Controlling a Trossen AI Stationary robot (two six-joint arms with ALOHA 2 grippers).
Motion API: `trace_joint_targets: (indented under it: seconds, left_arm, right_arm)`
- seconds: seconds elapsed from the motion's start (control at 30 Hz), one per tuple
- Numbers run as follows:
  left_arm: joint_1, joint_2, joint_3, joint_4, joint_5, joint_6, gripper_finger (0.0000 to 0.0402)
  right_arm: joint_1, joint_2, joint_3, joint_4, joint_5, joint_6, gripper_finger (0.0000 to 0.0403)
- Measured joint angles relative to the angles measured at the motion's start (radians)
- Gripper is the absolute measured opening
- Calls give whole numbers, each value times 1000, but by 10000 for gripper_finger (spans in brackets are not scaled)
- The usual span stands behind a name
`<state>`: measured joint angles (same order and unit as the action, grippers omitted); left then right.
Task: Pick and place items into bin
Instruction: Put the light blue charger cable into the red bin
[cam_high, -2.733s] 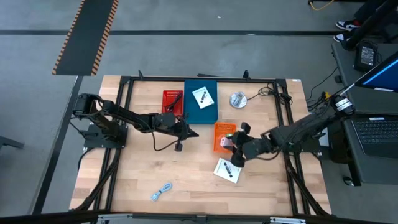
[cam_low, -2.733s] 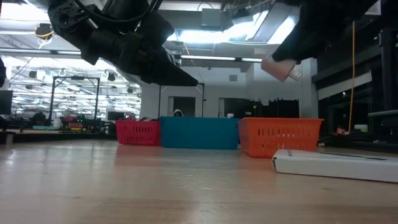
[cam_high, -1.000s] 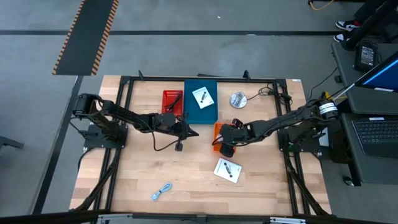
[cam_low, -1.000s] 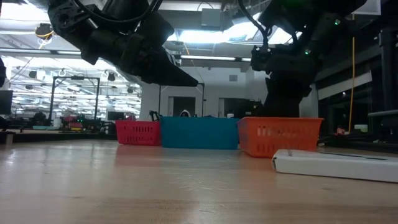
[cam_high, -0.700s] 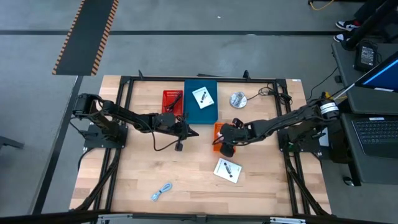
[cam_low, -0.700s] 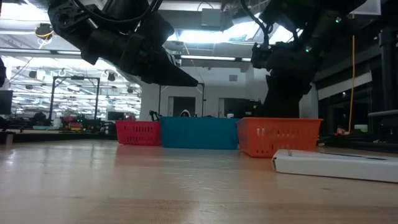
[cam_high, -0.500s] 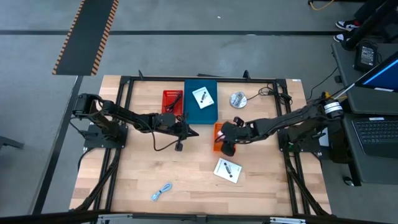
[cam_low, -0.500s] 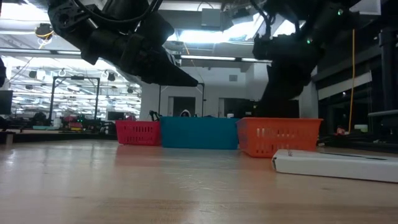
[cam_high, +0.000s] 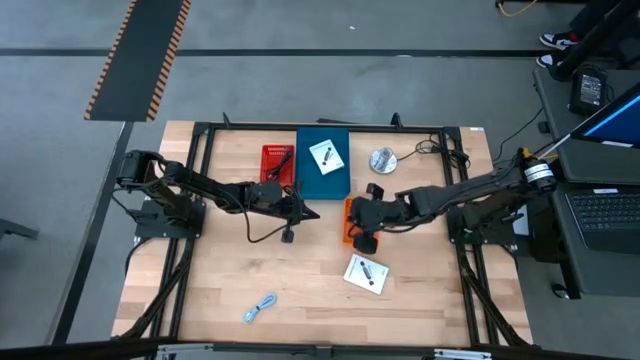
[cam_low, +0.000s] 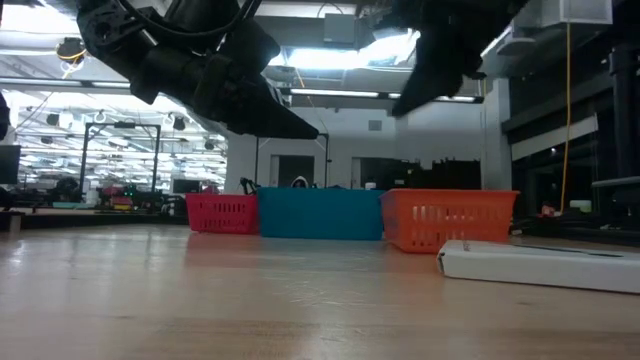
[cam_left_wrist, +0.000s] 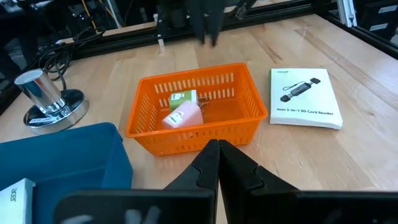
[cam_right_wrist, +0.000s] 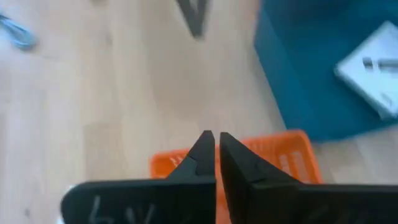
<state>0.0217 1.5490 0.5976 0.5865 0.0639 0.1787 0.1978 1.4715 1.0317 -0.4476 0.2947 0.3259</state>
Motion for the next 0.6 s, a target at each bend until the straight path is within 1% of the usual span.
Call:
trace_joint_targets:
  seconds: [0.17,0.3,0.37,0.5,0.6]
  left_arm:
    - [0,0,0,0,0,0,3]
    - [-9,0,0,-27,31,-3,1]
    - [-29,0,0,-49,28,-1,1]
    - [-88,0,17,-101,-4,0,3]
    - [-145,0,70,-206,-71,-24,3]
  right_arm:
    - [32,-1,5,46,0,-41,6]
    - [61,-1,-65,184,0,-43,2]
    - [80,0,-104,272,1,-47,3]
    - [124,0,-190,427,49,-78,1]
    - [151,0,-233,548,57,-129,1]
